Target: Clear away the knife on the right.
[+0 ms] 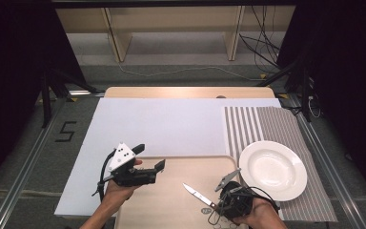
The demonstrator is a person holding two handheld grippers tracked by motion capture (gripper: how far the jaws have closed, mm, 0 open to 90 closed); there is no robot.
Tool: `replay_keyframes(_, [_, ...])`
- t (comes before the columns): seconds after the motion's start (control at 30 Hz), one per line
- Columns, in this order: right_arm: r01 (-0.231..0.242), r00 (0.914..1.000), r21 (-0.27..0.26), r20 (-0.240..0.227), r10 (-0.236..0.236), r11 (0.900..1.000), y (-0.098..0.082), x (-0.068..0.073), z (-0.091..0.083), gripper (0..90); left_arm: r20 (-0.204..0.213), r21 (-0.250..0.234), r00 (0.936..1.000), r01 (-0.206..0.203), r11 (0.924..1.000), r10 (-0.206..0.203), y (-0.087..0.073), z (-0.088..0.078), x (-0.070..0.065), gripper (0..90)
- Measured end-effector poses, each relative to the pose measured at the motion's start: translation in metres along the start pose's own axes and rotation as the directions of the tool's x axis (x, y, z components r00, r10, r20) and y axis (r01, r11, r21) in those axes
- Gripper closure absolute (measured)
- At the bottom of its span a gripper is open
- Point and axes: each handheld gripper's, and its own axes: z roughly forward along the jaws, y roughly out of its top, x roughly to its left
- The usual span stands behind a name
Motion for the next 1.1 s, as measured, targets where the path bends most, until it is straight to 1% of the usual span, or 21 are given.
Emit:
replay_keyframes(0.03, [0.0,1.0,0.0,0.0,0.0,1.0,0.0,0.0,0.0,65.5,0.0,0.0,1.0,0.0,1.0,0.0,0.0,0.0,0.0,10.3])
replay_keyframes(0.07, [0.0,1.0,-0.008,0.002,0.0,1.0,0.001,-0.001,-0.002,56.5,-0.001,0.0,1.0,0.0,1.0,0.0,0.0,0.0,0.0,10.3])
replay_keyframes(0.1, [0.0,1.0,-0.008,0.002,0.0,1.0,0.001,-0.001,-0.002,56.5,-0.001,0.0,1.0,0.0,1.0,0.0,0.0,0.0,0.0,10.3])
replay_keyframes(0.13, [0.004,1.0,-0.063,-0.004,-0.004,0.998,0.002,-0.001,-0.008,49.7,-0.001,0.001,1.0,0.0,1.0,0.0,0.0,0.0,0.0,10.2])
replay_keyframes(0.17, [0.004,1.0,-0.063,-0.004,-0.004,0.998,0.002,-0.001,-0.008,49.7,-0.001,0.001,1.0,0.0,1.0,0.0,0.0,0.0,0.0,10.3])
replay_keyframes(0.2, [0.01,1.0,-0.118,0.0,-0.01,0.993,0.004,-0.001,-0.014,46.1,-0.001,0.001,1.0,-0.001,1.0,0.001,0.0,0.0,0.0,10.2])
replay_keyframes(0.23, [0.01,1.0,-0.118,0.0,-0.01,0.993,0.004,-0.001,-0.014,46.1,-0.001,0.001,1.0,-0.001,1.0,0.001,0.0,0.0,0.0,10.3])
replay_keyframes(0.27, [0.028,0.9996,-0.174,0.001,-0.028,0.984,0.005,0.0,-0.017,46.9,-0.001,0.001,1.0,-0.001,1.0,0.001,0.0,0.001,0.0,10.2])
replay_keyframes(0.3, [0.028,0.9996,-0.174,0.001,-0.028,0.984,0.005,0.0,-0.017,46.9,-0.001,0.001,1.0,-0.001,1.0,0.001,0.0,0.001,0.0,10.3])
replay_keyframes(0.37, [0.054,0.9985,-0.217,0.017,-0.052,0.975,0.007,0.003,-0.017,56.2,-0.001,0.003,1.0,-0.001,1.0,0.001,0.0,0.001,0.0,10.2])
replay_keyframes(0.4, [0.096,0.9951,-0.236,0.044,-0.088,0.967,0.008,0.006,-0.015,64.1,-0.001,0.002,1.0,-0.002,1.0,0.002,0.0,0.001,0.0,10.3])
replay_keyframes(0.43, [0.096,0.9951,-0.236,0.044,-0.088,0.967,0.008,0.006,-0.015,64.1,-0.001,0.002,1.0,-0.003,1.0,0.003,0.0,0.001,0.0,10.3])
replay_keyframes(0.47, [0.122,0.9923,-0.235,0.052,-0.113,0.964,0.01,0.01,-0.01,71.2,-0.001,0.003,1.0,-0.001,1.0,0.001,0.0,0.001,0.0,10.3])
replay_keyframes(0.5, [0.122,0.9923,-0.235,0.052,-0.113,0.964,0.01,0.01,-0.01,71.2,-0.001,0.003,1.0,-0.001,1.0,0.001,0.0,0.001,0.0,10.2])
replay_keyframes(0.57, [0.17,0.9852,-0.212,0.06,-0.161,0.962,0.012,0.014,-0.005,76.6,-0.002,0.002,1.0,0.002,1.0,-0.002,0.0,0.001,0.0,10.3])
replay_keyframes(0.63, [0.203,0.9788,-0.185,0.068,-0.193,0.962,0.014,0.019,0.0,81.0,-0.002,0.003,1.0,-0.001,1.0,0.001,0.0,0.001,0.0,10.2])
replay_keyframes(0.67, [0.221,0.9748,-0.16,0.069,-0.212,0.962,0.015,0.023,0.006,85.2,-0.002,0.003,1.0,-0.001,1.0,0.001,0.0,0.001,0.0,10.3])
replay_keyframes(0.7, [0.221,0.9748,-0.16,0.069,-0.212,0.962,0.015,0.023,0.006,85.2,-0.002,0.002,1.0,0.001,1.0,-0.001,0.0,0.001,0.0,10.3])
replay_keyframes(0.77, [0.25,0.9672,-0.145,0.082,-0.24,0.957,0.017,0.025,0.011,87.7,-0.002,0.004,1.0,-0.002,1.0,0.002,0.0,0.001,0.0,10.3])
replay_keyframes(0.87, [0.258,0.9639,-0.116,0.098,-0.247,0.959,0.018,0.023,0.015,90.0,-0.001,0.003,1.0,-0.002,1.0,0.002,0.0,0.001,0.0,10.3])
replay_keyframes(1.1, [0.249,0.966,-0.099,0.097,-0.239,0.963,0.017,0.021,0.018,90.0,-0.002,0.002,1.0,-0.001,1.0,0.001,0.0,0.001,0.0,10.3])
